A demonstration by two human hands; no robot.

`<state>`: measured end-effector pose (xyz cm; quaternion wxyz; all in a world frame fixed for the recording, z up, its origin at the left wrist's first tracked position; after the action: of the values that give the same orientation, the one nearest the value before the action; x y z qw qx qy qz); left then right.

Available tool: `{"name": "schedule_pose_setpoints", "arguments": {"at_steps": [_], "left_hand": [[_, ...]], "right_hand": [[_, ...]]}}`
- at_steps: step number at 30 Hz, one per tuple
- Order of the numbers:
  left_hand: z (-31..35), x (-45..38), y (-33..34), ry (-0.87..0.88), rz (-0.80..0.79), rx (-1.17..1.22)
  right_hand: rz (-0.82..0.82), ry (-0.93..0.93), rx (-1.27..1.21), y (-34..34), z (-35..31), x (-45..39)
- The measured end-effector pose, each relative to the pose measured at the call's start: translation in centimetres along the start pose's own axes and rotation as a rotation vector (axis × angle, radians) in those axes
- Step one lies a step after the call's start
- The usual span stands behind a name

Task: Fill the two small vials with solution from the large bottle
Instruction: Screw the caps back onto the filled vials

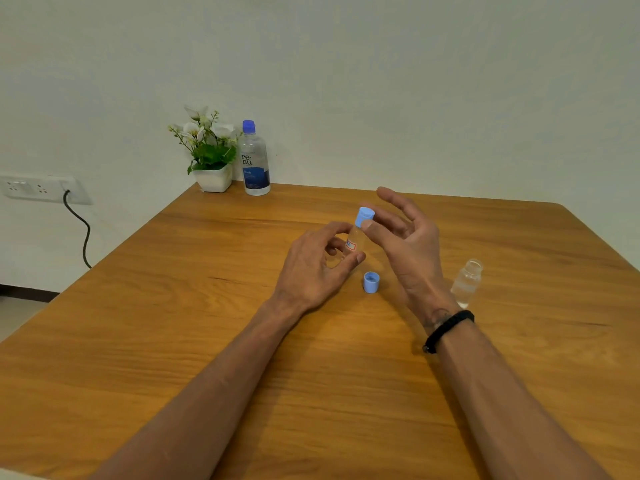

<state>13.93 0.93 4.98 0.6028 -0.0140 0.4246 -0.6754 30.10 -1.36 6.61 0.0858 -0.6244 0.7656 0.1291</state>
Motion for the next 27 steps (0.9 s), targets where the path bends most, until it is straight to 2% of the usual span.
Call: {"name": "schedule_pose_setpoints", "arguments": {"at_steps": [9, 14, 22, 27], "left_hand": [[-0.03, 0.03, 0.37, -0.005, -0.03, -0.017], [0.04, -0.03, 0.04, -0.012, -0.011, -0.002], [0.13, 0.06, 0.15, 0.011, -0.012, -0.011], [0.03, 0.05, 0.1, -0.001, -0.011, -0.007]], "right_hand": [[0.059, -0.063, 0.127, -0.63, -0.51, 0.12], [0.025, 0.003, -0.009, -0.45, 0.22, -0.06], [0.061, -0.037, 0.089, -0.75, -0.14, 0.03], [0.01, 0.019, -0.008, -0.3, 0.45, -0.12]]}}
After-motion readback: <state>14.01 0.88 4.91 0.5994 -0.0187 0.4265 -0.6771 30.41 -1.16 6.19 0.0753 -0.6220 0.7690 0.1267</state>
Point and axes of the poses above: each hand's wrist, its own x-axis away from the middle knuckle, its own y-axis out of the palm, z = x × y, the point moved 10 cm from there along -x, towards the middle knuckle, and after that the axes turned 2 degrees about -z, right-handed, at the moved point
